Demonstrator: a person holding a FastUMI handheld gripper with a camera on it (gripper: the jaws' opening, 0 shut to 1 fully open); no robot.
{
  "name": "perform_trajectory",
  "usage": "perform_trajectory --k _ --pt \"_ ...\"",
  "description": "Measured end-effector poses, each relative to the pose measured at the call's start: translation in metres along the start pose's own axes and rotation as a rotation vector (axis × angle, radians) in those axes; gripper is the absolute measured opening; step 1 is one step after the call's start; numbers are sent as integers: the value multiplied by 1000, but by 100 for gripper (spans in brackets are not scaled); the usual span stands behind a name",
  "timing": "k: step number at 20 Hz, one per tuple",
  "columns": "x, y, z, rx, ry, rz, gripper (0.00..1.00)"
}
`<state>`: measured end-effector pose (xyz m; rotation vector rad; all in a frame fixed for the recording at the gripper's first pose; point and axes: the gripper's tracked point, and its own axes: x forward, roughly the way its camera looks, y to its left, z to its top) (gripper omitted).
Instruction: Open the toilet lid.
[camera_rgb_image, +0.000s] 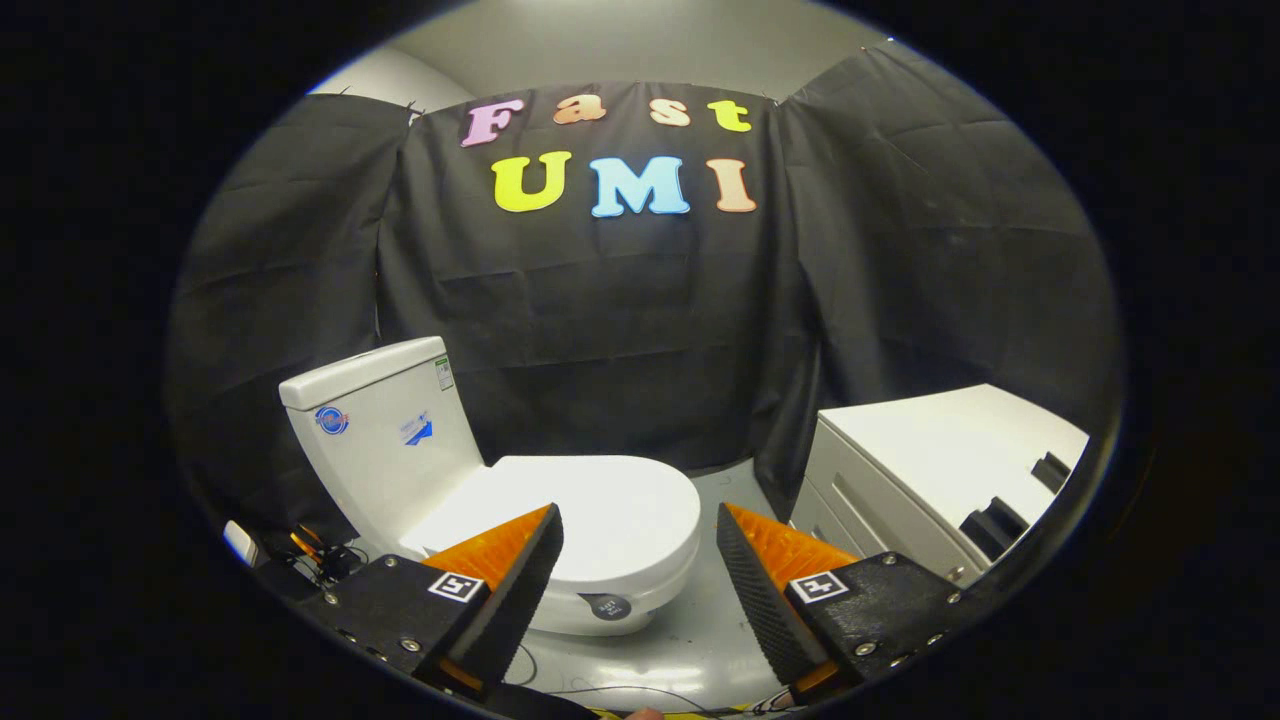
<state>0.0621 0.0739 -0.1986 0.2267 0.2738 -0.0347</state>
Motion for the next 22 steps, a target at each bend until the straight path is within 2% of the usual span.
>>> perform_trajectory --k 3,5,7,15,18,22 --pt "14 15 -40 5 94 10 94" --pt "21 15 -53 -26 123 -9 94" --pt "34 25 -67 -4 141 6 94" --pt "73 50 -121 192 180 54 95" --pt "79 44 -136 254 184 41 96" --pt "77 37 -155 424 188 32 96"
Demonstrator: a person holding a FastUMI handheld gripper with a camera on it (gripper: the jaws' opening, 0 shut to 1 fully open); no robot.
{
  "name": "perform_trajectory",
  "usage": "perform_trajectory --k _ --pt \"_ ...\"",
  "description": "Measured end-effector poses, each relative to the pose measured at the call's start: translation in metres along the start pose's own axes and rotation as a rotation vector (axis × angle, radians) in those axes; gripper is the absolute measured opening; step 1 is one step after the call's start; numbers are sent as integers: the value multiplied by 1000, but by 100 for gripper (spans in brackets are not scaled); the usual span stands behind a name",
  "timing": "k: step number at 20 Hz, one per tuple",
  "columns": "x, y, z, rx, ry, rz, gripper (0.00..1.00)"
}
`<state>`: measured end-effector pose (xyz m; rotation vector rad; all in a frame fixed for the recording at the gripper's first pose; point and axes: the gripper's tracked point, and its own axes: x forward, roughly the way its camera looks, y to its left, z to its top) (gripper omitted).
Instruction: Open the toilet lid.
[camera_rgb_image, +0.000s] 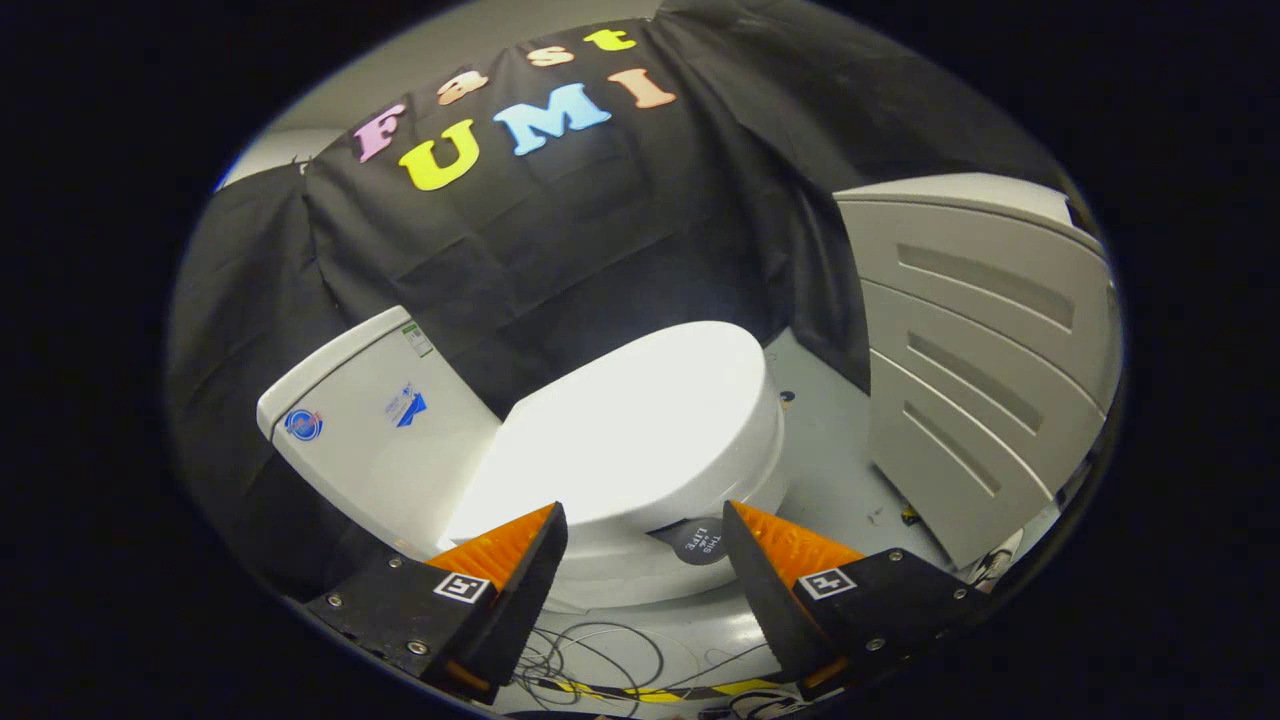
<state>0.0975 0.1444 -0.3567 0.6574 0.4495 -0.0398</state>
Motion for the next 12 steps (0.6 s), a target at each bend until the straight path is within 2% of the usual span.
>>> perform_trajectory --k 7,12 --pt "11 -20 -21 197 -1 4 96" --pt "22 -40 -34 368 -11 -25 94"
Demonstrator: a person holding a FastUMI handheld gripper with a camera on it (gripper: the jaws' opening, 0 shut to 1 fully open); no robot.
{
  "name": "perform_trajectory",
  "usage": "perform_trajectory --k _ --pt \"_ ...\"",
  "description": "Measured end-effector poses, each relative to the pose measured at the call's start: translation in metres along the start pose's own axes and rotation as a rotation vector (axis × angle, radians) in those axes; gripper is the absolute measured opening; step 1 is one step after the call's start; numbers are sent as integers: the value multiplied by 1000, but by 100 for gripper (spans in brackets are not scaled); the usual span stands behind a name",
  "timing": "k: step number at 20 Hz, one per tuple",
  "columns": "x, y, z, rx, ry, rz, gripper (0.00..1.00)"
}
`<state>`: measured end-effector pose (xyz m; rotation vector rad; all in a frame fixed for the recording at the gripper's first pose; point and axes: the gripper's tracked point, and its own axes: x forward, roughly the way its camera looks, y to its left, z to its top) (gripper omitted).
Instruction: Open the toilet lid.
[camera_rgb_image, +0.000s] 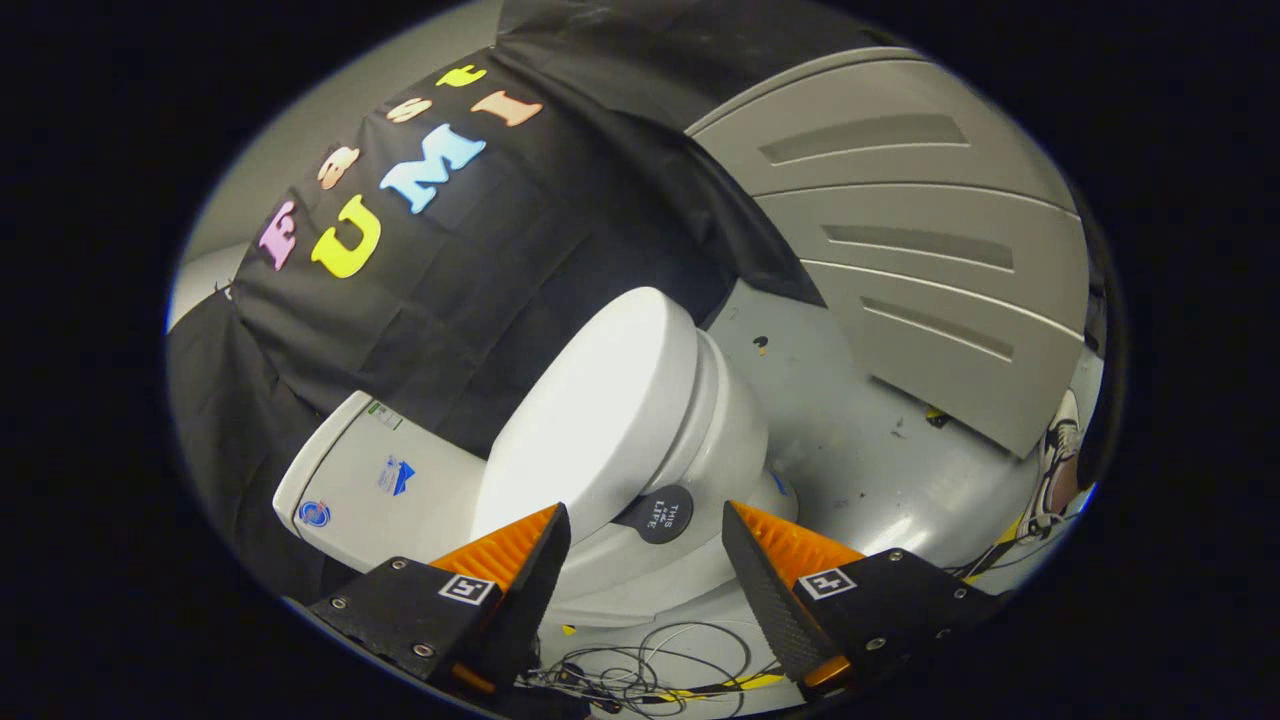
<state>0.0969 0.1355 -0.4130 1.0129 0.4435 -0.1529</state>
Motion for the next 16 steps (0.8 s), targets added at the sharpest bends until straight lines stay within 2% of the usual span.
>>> perform_trajectory --k 3,7,10,16 --pt "6 -3 -2 109 -3 36 90" --pt "23 -8 4 241 -31 77 75" --pt "34 -13 -3 283 -36 87 67" --pt "48 -7 -12 374 -2 161 49"
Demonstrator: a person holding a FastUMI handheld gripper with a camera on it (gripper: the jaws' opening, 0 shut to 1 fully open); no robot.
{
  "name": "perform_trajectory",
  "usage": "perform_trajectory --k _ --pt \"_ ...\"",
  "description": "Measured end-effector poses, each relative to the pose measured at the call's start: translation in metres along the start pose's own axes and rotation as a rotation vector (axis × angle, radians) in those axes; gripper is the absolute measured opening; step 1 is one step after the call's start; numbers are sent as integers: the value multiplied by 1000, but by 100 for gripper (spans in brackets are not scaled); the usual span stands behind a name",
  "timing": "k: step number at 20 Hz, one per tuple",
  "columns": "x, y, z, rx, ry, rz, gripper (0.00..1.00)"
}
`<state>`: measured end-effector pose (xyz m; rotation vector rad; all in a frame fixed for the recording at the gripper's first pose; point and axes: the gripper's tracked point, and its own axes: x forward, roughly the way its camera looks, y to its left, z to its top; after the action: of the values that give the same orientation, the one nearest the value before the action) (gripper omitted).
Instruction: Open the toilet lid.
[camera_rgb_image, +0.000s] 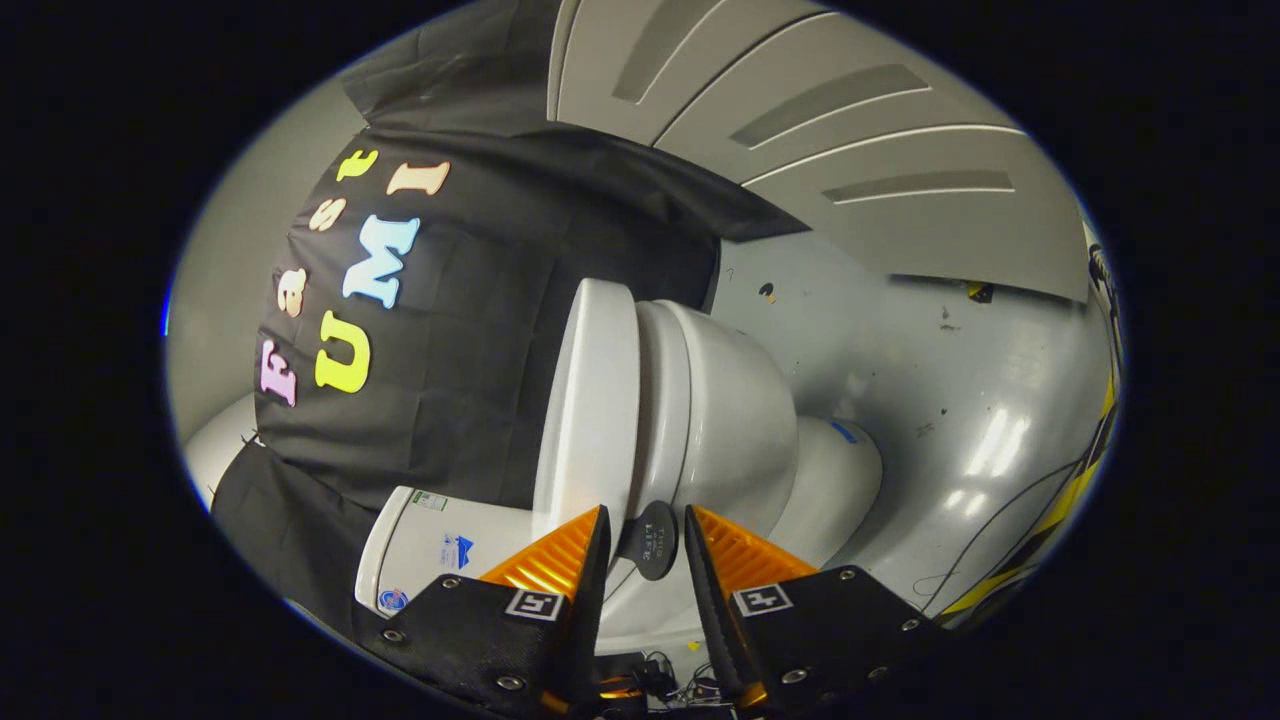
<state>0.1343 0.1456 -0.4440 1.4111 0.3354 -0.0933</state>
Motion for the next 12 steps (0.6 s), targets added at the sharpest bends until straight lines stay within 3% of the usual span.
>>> perform_trajectory --k 3,8,12 --pt "6 -1 -4 30 3 25 39" --pt "12 -3 -7 76 13 28 9" --pt "10 -7 -6 84 21 18 7"
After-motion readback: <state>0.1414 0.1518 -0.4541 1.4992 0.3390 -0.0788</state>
